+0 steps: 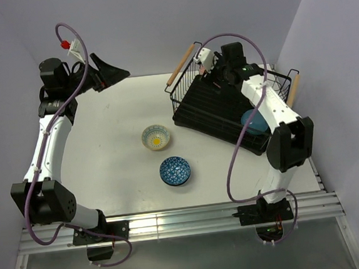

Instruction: Load the bowls into the dish rack

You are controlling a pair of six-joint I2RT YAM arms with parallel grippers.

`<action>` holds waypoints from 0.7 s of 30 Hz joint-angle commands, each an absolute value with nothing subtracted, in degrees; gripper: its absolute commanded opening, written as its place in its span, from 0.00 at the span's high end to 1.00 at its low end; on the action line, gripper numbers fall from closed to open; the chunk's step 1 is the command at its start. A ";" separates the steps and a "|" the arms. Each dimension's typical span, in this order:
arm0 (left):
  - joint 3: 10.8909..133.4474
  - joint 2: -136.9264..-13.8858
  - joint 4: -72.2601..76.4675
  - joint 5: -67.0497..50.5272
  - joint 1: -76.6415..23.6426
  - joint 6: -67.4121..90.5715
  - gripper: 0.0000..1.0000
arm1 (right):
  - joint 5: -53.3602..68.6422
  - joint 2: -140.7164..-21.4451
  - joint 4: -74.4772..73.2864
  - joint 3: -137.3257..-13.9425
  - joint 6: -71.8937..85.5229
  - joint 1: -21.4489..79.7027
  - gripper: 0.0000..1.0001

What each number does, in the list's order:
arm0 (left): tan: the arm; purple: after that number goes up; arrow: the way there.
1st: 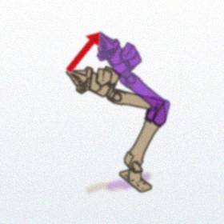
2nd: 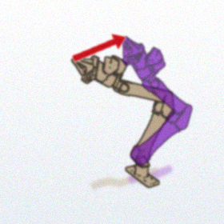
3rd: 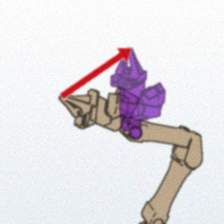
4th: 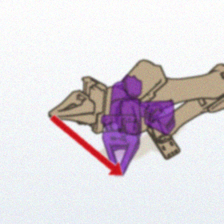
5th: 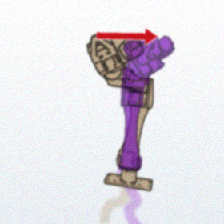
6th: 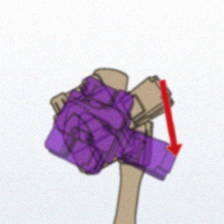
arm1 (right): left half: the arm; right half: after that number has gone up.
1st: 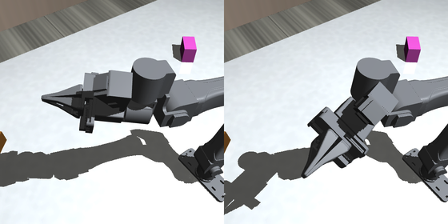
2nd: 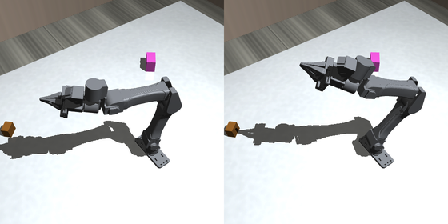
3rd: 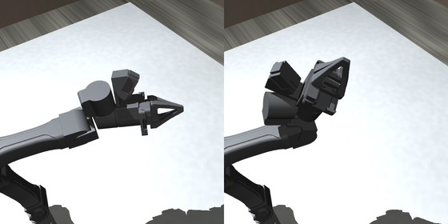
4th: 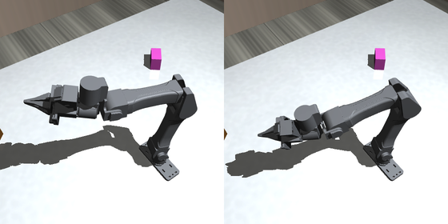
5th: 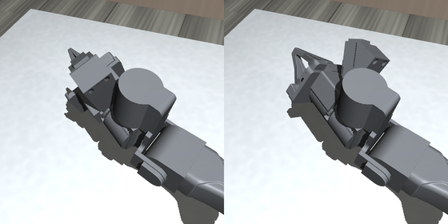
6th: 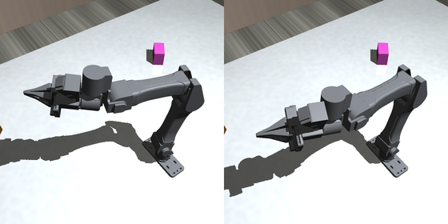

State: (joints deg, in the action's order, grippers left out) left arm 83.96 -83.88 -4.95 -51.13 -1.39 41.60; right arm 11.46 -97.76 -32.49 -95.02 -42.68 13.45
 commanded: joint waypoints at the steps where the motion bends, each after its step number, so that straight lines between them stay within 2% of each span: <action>1: 85.00 -83.50 -4.31 -51.68 -0.35 41.57 0.00 | 9.76 -100.80 -29.53 -102.47 -49.30 12.57 1.00; 5: 83.15 -82.88 -3.60 -51.94 -0.18 41.75 0.01 | 9.58 -106.77 -29.44 -106.17 -53.69 12.39 1.00; 13: 81.39 -83.14 -2.90 -52.91 2.81 42.28 0.01 | 8.79 -110.39 -21.37 -102.92 -62.57 11.95 1.00; 21: 81.74 -84.02 -4.57 -52.91 3.78 41.57 0.01 | 5.80 -117.95 -21.10 -109.34 -63.81 12.04 1.00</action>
